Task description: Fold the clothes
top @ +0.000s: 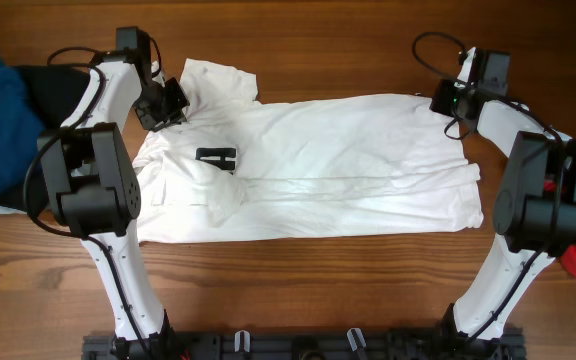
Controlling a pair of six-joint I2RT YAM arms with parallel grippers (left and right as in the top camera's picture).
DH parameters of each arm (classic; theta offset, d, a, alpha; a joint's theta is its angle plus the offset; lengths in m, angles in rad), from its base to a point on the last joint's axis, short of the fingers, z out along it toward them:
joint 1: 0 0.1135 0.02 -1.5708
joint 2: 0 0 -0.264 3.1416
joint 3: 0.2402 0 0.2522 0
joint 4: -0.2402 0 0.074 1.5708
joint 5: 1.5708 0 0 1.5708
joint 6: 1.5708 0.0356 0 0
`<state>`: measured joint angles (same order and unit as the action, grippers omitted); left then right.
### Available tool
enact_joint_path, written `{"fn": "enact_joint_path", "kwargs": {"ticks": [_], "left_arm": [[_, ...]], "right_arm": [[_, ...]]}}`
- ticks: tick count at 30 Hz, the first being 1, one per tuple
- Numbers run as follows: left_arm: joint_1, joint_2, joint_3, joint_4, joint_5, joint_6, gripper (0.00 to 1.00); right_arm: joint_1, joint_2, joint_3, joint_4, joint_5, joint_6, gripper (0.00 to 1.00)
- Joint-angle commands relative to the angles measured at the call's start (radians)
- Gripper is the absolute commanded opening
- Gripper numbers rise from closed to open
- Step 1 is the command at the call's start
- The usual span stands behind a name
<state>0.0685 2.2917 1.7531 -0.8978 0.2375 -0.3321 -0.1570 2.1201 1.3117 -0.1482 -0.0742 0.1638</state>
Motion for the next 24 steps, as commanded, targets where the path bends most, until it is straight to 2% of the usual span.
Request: {"fn": "enact_joint_path", "kwargs": {"ticks": [1,9,16,19,24], "left_arm": [[0.002,-0.059,-0.032,-0.016,-0.025,0.037,0.04],[0.002,-0.168,-0.032,-0.188,-0.026,0.037,0.04],[0.006,-0.241,-0.032,-0.319,-0.034,0.036,0.04],[0.007,-0.267,-0.032,-0.398,-0.127,0.035,0.04],[0.007,-0.27,-0.033,-0.504,-0.225,0.032,0.04]], "right_arm": [[-0.021,-0.09,0.007,-0.055,0.086,0.075,0.04],[-0.028,-0.269,0.007,-0.312,0.146,0.072,0.04],[-0.027,-0.344,0.007,-0.596,0.145,0.071,0.04],[-0.027,-0.345,0.007,-0.707,0.146,0.07,0.04],[-0.027,-0.346,0.007,-0.79,0.145,0.047,0.04]]}}
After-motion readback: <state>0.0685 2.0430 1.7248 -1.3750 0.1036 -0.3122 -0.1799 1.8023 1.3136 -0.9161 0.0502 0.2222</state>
